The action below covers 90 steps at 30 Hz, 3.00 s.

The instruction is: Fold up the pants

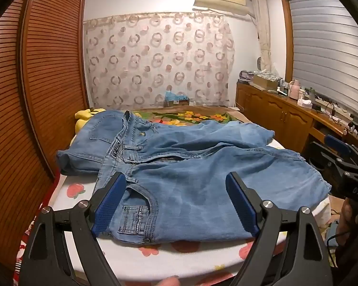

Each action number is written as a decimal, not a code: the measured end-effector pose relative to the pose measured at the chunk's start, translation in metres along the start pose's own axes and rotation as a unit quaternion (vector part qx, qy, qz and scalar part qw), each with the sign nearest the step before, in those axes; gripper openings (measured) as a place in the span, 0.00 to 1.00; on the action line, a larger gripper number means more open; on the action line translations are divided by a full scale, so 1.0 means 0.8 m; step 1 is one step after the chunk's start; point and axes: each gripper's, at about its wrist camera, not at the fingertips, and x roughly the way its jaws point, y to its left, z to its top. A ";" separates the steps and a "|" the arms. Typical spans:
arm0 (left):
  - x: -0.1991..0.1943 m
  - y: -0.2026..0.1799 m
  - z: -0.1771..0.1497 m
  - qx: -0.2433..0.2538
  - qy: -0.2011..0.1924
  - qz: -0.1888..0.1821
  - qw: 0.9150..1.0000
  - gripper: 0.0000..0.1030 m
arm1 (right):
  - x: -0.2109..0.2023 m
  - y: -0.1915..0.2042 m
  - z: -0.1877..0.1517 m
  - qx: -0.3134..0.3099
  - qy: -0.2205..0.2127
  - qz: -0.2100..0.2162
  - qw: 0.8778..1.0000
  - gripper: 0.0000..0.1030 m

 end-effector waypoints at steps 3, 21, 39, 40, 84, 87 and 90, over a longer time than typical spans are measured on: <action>0.001 0.000 0.000 -0.002 0.000 -0.006 1.000 0.84 | -0.001 0.000 0.000 0.001 -0.003 0.001 1.000 0.91; -0.012 -0.001 0.003 -0.002 -0.008 0.004 1.000 0.84 | 0.002 -0.001 0.001 0.001 0.005 0.000 1.000 0.91; -0.010 0.000 0.003 -0.002 -0.007 0.003 1.000 0.84 | 0.001 0.000 0.000 0.000 0.005 -0.001 1.000 0.91; -0.010 0.000 0.003 -0.002 -0.008 0.003 1.000 0.84 | 0.001 0.000 0.000 0.000 0.005 -0.001 1.000 0.91; -0.012 -0.001 0.002 -0.003 -0.011 0.003 1.000 0.84 | 0.001 0.001 0.000 0.000 0.005 -0.001 1.000 0.91; -0.012 -0.001 0.002 -0.003 -0.010 0.003 1.000 0.84 | 0.001 0.001 0.000 0.000 0.005 -0.001 1.000 0.91; -0.014 -0.001 0.004 -0.003 -0.008 0.001 1.000 0.84 | 0.002 0.001 0.000 0.000 0.005 0.000 1.000 0.91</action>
